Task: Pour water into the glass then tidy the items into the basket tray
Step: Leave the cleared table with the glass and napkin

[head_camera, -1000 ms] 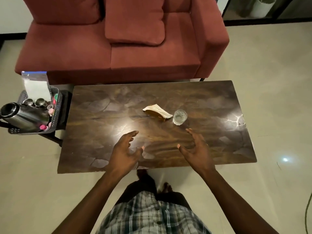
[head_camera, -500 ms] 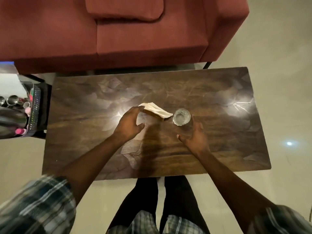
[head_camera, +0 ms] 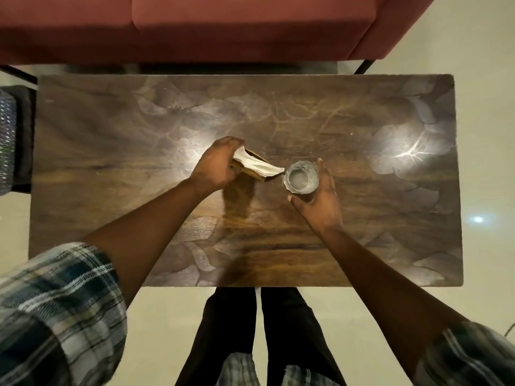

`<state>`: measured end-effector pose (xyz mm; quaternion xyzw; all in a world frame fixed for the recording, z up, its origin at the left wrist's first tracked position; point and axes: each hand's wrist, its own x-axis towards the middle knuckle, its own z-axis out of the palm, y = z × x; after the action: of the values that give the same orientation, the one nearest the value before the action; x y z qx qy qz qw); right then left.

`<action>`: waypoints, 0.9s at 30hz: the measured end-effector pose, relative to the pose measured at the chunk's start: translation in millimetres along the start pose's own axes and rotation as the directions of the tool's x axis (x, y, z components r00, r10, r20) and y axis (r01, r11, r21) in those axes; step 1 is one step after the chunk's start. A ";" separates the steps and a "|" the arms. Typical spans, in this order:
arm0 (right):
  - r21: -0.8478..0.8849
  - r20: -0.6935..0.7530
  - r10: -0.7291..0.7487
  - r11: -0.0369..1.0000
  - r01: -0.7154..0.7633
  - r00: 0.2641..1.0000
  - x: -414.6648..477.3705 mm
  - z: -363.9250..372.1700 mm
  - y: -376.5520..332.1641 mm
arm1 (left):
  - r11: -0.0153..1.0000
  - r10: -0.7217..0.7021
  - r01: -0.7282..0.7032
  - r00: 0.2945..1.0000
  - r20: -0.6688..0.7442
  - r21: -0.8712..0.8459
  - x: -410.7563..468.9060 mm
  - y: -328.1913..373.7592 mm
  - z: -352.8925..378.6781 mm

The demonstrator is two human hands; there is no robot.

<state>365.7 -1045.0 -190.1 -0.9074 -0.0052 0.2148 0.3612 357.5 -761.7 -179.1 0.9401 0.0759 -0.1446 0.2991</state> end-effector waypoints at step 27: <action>-0.033 0.015 -0.055 0.998 0.055 0.998 25.1 26.3 -47.8 | 0.771 -0.629 0.545 0.735 -0.254 -0.330 -22.4 2.1 17.5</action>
<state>385.0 -988.4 -185.4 -0.9113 -0.0362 0.2111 0.3517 332.8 -774.9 -184.6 0.8352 0.4389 -0.0524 0.3272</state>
